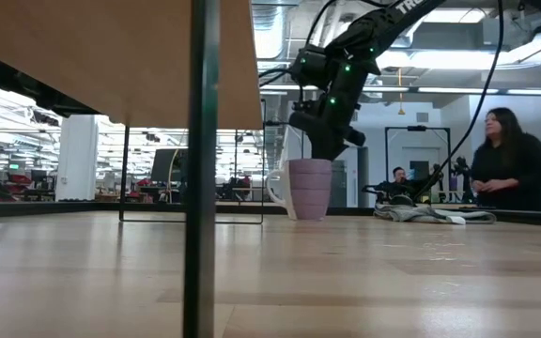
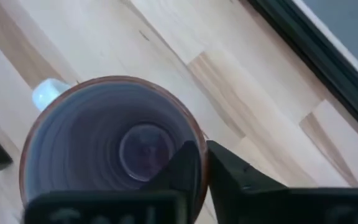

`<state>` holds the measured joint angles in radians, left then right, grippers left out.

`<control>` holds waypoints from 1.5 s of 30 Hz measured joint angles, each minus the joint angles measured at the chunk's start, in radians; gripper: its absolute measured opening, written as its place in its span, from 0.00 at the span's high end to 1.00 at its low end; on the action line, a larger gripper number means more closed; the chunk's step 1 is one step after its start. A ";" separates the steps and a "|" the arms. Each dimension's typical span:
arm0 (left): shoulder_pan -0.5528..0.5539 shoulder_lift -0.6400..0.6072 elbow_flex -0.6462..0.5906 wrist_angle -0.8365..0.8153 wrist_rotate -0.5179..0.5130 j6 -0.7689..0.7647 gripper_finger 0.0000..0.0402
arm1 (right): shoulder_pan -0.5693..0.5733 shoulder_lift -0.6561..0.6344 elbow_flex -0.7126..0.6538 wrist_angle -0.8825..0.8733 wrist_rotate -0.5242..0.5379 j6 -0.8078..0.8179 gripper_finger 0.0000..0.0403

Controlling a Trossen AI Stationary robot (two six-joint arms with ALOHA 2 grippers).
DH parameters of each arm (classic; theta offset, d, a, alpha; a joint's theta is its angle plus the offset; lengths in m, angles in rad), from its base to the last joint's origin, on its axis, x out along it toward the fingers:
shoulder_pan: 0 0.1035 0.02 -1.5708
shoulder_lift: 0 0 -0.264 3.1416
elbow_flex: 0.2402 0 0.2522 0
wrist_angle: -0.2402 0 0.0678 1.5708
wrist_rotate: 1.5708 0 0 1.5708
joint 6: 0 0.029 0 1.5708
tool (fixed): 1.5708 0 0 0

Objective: Stack small to large cups/mugs on shelf
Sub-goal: Put the purple patterned mug on the shelf

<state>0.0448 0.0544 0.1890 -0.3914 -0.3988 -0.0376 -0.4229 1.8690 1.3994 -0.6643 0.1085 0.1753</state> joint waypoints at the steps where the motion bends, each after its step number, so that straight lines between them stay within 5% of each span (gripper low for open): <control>1: 0.000 0.000 0.000 0.000 0.000 0.000 0.76 | 0.000 0.000 0.000 -0.007 0.000 0.000 0.91; 18: 0.000 0.000 0.000 0.000 -0.001 0.000 0.76 | 0.026 -0.026 0.000 -0.021 -0.006 -0.003 0.95; 29: 0.000 0.000 0.000 0.000 -0.001 0.000 0.76 | 0.095 -0.146 0.097 -0.193 -0.003 0.036 0.95; 45: 0.000 0.000 0.000 0.000 -0.001 -0.006 0.76 | 0.307 -0.242 0.259 -0.533 -0.004 0.362 0.95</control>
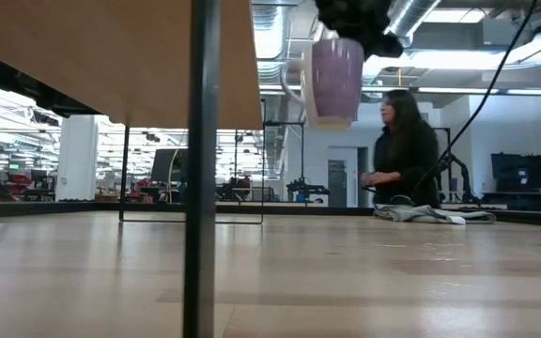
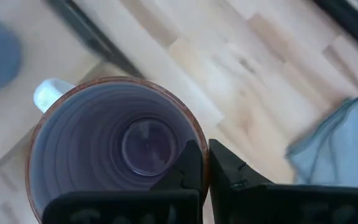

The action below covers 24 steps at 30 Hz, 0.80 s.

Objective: Stack small to large cups/mugs on shelf
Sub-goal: Put the purple patterned mug on the shelf

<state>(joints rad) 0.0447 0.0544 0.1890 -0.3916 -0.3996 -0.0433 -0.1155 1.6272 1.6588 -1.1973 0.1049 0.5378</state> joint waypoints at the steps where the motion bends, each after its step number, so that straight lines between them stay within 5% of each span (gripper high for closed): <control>1: 0.000 0.000 0.000 0.000 0.000 0.000 0.76 | 0.019 0.000 0.012 -0.013 -0.003 0.014 0.95; 24: 0.000 0.000 0.000 -0.011 0.000 -0.021 0.76 | 0.358 0.013 0.105 0.159 -0.029 0.214 0.95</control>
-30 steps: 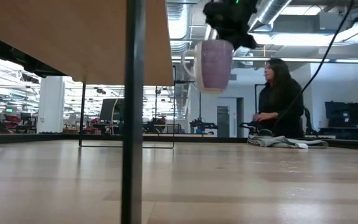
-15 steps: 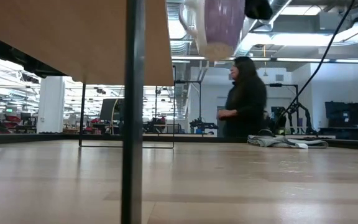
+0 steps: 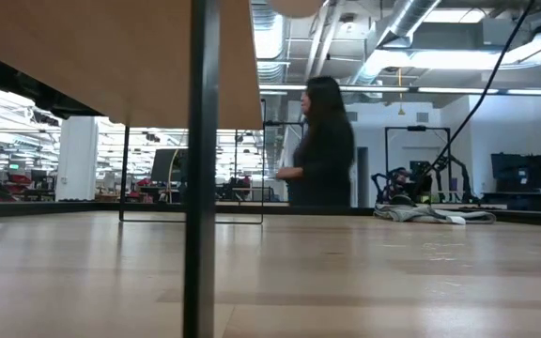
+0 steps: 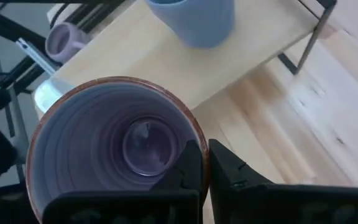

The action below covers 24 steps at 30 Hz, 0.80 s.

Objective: Stack small to large cups/mugs on shelf
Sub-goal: Put the purple patterned mug on the shelf

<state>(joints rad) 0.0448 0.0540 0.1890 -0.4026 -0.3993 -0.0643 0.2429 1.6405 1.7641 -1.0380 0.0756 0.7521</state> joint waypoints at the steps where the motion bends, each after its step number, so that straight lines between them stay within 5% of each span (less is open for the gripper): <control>1: 0.000 0.000 0.000 0.000 0.000 0.000 0.76 | 0.006 0.003 0.000 0.023 0.000 0.000 0.95; 24: 0.000 0.000 0.000 0.080 0.000 0.095 0.76 | -0.007 0.017 0.000 0.301 0.004 -0.068 0.95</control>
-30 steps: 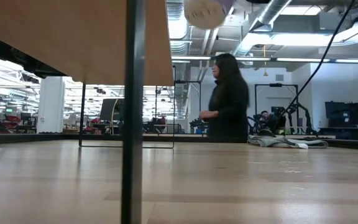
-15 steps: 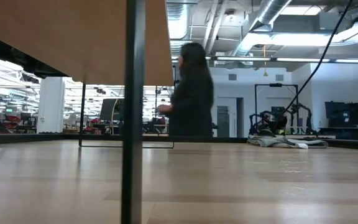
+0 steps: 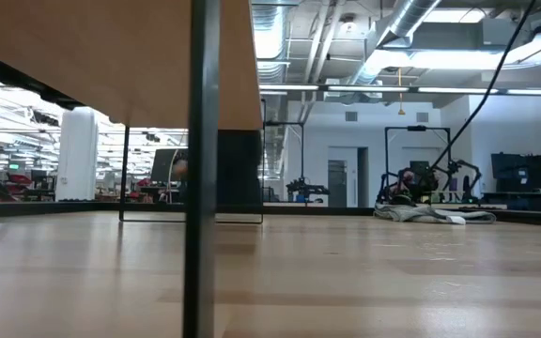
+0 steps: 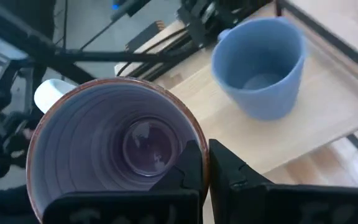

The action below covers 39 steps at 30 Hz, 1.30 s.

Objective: Stack small to large cups/mugs on shelf
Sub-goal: Put the purple patterned mug on the shelf

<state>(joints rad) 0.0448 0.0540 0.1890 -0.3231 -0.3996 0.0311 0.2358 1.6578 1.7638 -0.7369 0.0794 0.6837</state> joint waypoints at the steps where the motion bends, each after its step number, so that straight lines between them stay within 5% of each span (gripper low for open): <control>1: 0.000 0.000 0.000 0.001 0.000 0.011 0.76 | -0.004 0.004 0.000 0.012 0.002 0.004 0.95; 7: 0.000 -0.002 0.000 0.004 -0.001 0.062 0.76 | -0.011 0.095 0.040 0.032 -0.011 -0.005 0.95; 25: 0.001 0.015 0.003 0.013 0.013 0.061 0.76 | 0.039 0.387 0.442 -0.342 0.067 0.093 0.96; 39: 0.001 0.048 0.000 0.022 0.047 0.081 0.76 | 0.052 0.503 0.592 -0.380 0.091 0.166 0.96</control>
<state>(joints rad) 0.0457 0.1023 0.1887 -0.3010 -0.3521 0.1121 0.2878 2.1605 2.3559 -1.1166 0.1707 0.8499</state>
